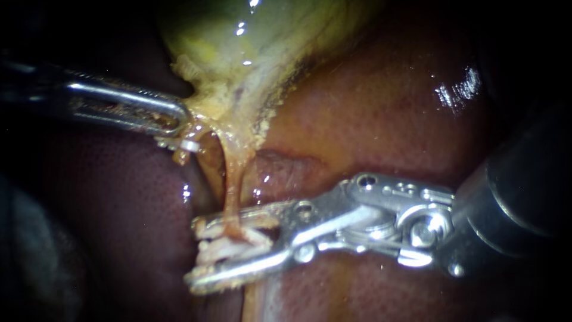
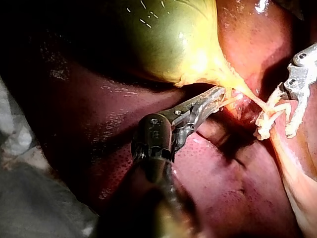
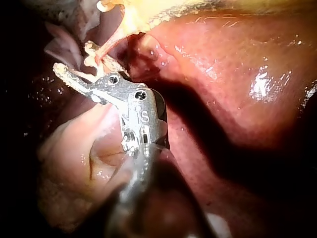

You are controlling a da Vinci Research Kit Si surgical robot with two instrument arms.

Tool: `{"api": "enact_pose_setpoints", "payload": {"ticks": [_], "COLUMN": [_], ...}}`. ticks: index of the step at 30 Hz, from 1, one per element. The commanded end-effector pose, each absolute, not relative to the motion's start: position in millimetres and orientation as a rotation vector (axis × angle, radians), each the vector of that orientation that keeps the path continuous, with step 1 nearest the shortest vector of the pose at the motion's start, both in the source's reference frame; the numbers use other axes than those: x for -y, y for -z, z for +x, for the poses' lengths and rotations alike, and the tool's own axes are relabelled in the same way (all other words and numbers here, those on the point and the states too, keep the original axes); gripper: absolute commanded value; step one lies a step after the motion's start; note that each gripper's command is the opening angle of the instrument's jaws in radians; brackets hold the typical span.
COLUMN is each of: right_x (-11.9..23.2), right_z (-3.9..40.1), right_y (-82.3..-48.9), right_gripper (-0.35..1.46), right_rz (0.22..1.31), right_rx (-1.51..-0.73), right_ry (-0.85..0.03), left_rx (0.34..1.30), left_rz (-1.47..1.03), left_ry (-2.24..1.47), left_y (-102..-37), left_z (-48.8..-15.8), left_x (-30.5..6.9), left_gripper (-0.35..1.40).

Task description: Clipping second clip right tube

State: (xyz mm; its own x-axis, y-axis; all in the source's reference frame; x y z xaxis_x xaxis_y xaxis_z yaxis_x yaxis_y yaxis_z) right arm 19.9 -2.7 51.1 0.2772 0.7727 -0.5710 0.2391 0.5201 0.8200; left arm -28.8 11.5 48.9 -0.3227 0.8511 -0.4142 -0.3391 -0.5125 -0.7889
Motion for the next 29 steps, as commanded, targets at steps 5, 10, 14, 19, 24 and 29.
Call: {"api": "enact_pose_setpoints", "payload": {"ticks": [5, 10, 14, 19, 24, 29], "right_x": [2.4, 2.3, 2.4, 2.5, 2.6, 2.6], "right_z": [19.1, 18.9, 18.4, 18.2, 18.2, 18.2], "right_y": [-51.7, -51.8, -51.7, -51.8, -51.9, -51.9], "right_gripper": [0.09, -0.1, -0.35, -0.35, -0.35, -0.35], "right_rz": [0.994, 0.985, 1.029, 1.033, 1.033, 1.036], "right_rx": [-1.286, -1.288, -1.256, -1.246, -1.246, -1.244], "right_ry": [-0.472, -0.482, -0.54, -0.559, -0.558, -0.562], "left_rx": [0.758, 0.757, 0.757, 0.758, 0.758, 0.758], "left_rz": [-1.089, -1.089, -1.089, -1.089, -1.089, -1.089], "left_ry": [-1.92, -1.92, -1.92, -1.92, -1.92, -1.92], "left_y": [-49.0, -49.0, -49.0, -49.2, -49.2, -49.3], "left_z": [-28.7, -28.7, -28.7, -28.7, -28.7, -28.7], "left_x": [-11.6, -11.6, -11.6, -11.7, -11.7, -11.8], "left_gripper": [-0.35, -0.35, -0.35, -0.35, -0.35, -0.35]}}
